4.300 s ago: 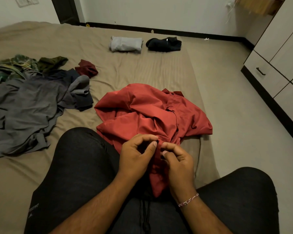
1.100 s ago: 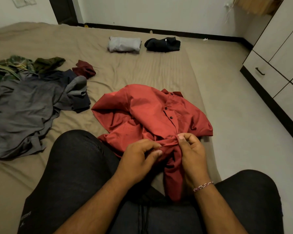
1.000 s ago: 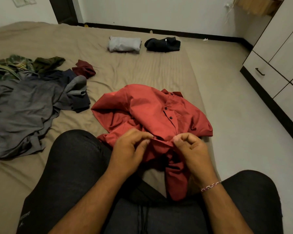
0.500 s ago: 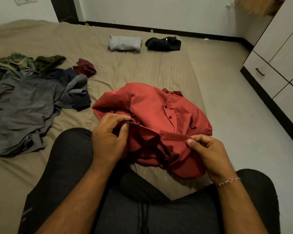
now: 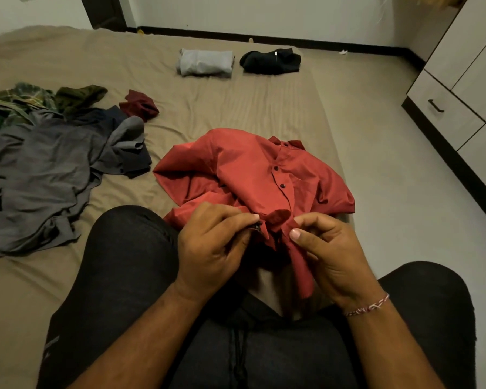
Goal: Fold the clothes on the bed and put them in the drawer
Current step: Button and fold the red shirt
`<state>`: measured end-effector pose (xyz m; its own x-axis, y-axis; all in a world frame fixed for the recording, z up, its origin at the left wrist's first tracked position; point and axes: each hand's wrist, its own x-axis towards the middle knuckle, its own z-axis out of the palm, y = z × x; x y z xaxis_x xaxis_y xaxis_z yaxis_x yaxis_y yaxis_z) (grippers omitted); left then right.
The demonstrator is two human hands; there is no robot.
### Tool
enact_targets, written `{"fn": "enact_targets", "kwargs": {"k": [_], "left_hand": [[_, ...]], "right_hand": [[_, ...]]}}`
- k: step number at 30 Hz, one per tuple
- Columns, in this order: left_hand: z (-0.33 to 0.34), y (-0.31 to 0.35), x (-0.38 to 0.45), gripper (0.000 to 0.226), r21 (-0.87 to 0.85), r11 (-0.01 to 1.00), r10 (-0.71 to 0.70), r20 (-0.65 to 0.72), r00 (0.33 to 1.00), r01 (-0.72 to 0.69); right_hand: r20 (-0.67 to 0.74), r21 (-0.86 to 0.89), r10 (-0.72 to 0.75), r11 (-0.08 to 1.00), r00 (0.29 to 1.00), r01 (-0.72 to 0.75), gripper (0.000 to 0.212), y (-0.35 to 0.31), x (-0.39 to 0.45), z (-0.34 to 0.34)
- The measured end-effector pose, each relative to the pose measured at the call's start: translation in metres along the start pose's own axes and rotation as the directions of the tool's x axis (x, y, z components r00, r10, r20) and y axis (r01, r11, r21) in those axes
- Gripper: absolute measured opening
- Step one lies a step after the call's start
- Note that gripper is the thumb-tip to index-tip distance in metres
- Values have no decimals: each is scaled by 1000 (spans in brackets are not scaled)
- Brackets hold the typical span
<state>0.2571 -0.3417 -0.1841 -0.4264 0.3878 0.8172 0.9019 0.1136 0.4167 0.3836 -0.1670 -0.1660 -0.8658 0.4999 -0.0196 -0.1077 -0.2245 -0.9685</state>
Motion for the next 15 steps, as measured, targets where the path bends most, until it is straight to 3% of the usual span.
{"fn": "enact_targets", "kwargs": {"k": [3, 15], "left_hand": [[0, 7, -2, 9, -7, 1000, 18, -3, 1000, -18], [8, 7, -7, 7, 18, 998, 65, 30, 997, -65]], "right_hand": [[-11, -49, -41, 998, 999, 40, 18, 0, -3, 7], [9, -24, -64, 998, 998, 65, 19, 9, -3, 20]]}}
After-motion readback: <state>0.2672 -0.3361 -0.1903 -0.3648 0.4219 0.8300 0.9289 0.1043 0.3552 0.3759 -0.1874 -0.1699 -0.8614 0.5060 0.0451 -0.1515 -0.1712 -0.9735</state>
